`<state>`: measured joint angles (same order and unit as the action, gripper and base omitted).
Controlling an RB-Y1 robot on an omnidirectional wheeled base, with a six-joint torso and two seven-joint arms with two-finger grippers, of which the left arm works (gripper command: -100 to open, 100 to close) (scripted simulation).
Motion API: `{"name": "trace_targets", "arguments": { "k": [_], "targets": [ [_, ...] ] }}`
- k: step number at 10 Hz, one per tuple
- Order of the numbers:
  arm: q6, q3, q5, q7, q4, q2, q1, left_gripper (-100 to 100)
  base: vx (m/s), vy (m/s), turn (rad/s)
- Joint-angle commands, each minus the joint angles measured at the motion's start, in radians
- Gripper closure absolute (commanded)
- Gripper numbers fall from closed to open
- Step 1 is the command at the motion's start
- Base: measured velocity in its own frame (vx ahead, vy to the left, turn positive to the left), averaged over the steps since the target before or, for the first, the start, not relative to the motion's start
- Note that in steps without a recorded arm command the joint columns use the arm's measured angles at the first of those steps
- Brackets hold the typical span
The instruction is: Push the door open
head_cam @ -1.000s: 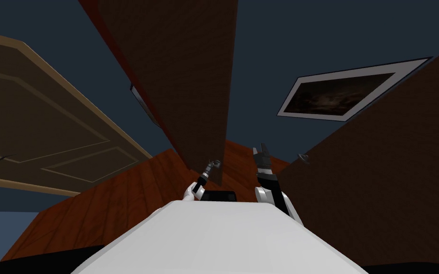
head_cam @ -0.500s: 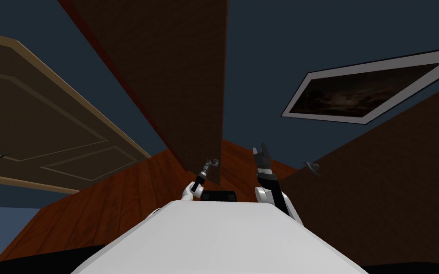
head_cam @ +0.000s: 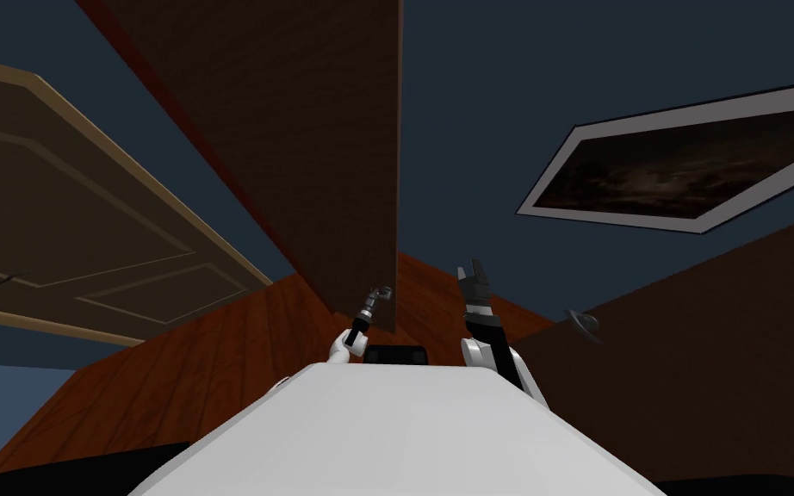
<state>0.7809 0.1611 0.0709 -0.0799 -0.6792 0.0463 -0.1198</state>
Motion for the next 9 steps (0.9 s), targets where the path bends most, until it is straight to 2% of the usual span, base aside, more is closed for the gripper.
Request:
{"name": "trace_targets", "arguments": {
  "k": [1, 6, 7, 9],
  "targets": [
    [0.002, -0.019, -0.010, 0.004, 0.005, 0.001, -0.012, 100, 0.143, -0.116, 0.037],
    [-0.003, -0.069, -0.034, 0.027, 0.011, -0.030, -0.016, 100, 0.134, -0.143, 0.065],
    [-0.008, -0.072, -0.034, 0.024, 0.003, -0.015, -0.008, 100, 0.078, -0.037, 0.040],
    [-0.008, -0.091, -0.044, 0.031, 0.002, -0.003, -0.009, 100, 0.160, -0.052, 0.041]
  ]
}}
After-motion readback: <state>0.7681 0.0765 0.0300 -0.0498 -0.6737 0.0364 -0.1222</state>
